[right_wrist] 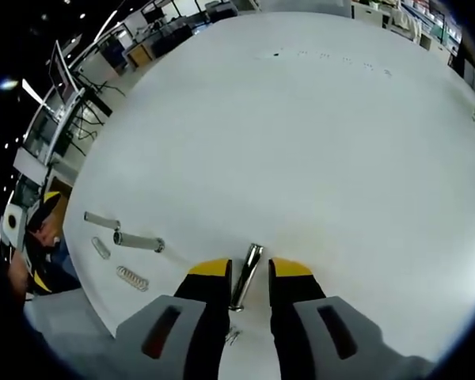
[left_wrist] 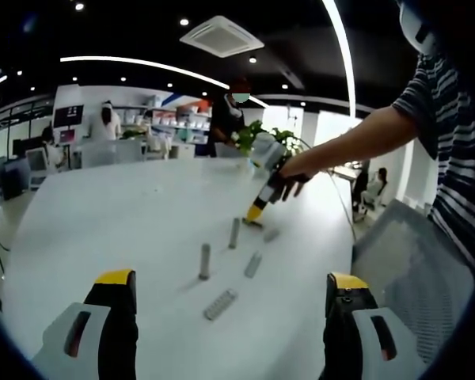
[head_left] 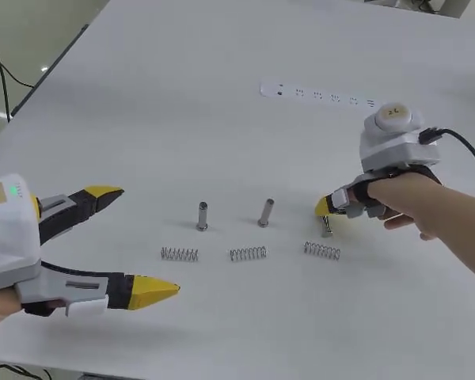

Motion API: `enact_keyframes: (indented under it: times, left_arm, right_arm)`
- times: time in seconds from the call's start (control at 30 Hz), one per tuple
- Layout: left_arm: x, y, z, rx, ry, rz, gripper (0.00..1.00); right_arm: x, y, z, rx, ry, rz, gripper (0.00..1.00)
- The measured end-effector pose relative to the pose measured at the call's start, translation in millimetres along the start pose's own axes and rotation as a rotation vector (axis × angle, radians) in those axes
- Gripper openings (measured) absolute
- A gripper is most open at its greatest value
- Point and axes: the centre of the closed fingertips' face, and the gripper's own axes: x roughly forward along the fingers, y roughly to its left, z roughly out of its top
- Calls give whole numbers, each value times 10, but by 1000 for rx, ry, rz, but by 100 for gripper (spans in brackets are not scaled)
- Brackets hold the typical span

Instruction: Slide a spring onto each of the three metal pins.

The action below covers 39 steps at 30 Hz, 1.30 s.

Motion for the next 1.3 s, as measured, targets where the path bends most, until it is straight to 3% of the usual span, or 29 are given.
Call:
enact_keyframes:
  times: [0.47,0.83,1.3]
  left_arm:
    - [1,-9,3,-5,-2,6,96]
    - [-18,-26,-28,-15,0,9,96]
    - [-15,-39,-3,-8,3,6,94]
  right_arm:
    - [37,-61,-7,-5,11,-70,7]
    - [30,-51,-47,-20,-8,-62,5]
    - [-107,6,-34,-39,-102,-30,5]
